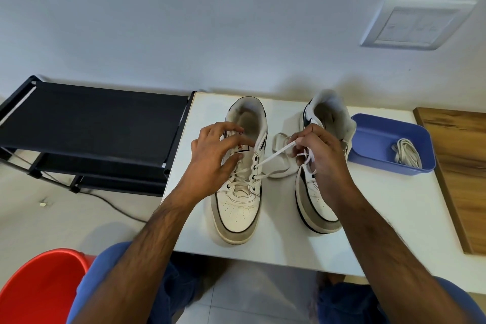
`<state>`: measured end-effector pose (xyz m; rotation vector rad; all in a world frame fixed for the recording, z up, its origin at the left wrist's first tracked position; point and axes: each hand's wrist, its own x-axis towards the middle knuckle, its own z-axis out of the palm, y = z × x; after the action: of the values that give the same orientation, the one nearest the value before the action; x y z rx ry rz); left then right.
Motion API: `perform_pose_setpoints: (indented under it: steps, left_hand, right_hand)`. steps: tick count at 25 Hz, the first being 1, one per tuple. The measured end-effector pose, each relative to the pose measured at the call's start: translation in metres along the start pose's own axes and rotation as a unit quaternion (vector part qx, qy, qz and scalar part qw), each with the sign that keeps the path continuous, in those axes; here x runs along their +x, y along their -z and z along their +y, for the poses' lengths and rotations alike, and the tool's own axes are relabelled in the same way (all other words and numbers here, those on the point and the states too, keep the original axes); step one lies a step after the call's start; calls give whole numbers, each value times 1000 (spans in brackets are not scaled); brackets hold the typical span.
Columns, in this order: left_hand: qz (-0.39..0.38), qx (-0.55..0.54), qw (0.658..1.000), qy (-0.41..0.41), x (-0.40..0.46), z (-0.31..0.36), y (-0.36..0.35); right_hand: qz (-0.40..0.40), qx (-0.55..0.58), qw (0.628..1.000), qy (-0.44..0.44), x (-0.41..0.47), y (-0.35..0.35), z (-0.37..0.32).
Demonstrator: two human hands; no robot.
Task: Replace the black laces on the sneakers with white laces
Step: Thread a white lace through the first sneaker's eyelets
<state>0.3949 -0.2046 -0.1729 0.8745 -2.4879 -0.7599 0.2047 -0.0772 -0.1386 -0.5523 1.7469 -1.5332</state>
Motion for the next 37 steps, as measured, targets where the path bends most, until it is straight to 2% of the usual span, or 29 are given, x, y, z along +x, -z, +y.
perform_pose_setpoints:
  steps: [5, 8, 12, 14, 19, 32, 37]
  left_hand:
    - [-4, -15, 1000, 4, 1, -1, 1]
    - [-2, -13, 1000, 6, 1, -1, 1]
    - [-1, -9, 1000, 0, 1, 0, 0]
    - [0, -2, 1000, -4, 0, -1, 0]
    - [-3, 22, 1000, -14, 0, -2, -1]
    - [-12, 57, 998, -33, 0, -2, 3]
    - [11, -26, 1000, 4, -1, 1, 4]
  right_hand:
    - [-64, -92, 993, 31, -4, -3, -1]
    - [-131, -149, 980, 26, -8, -8, 6]
    - [-180, -229, 952, 93, -13, -21, 19]
    - [-178, -201, 958, 98, -11, -22, 17]
    - [-61, -65, 989, 115, 4, 0, 6]
    - [-96, 99, 986, 91, 4, 2, 11]
    - [-131, -18, 988, 82, 4, 0, 5]
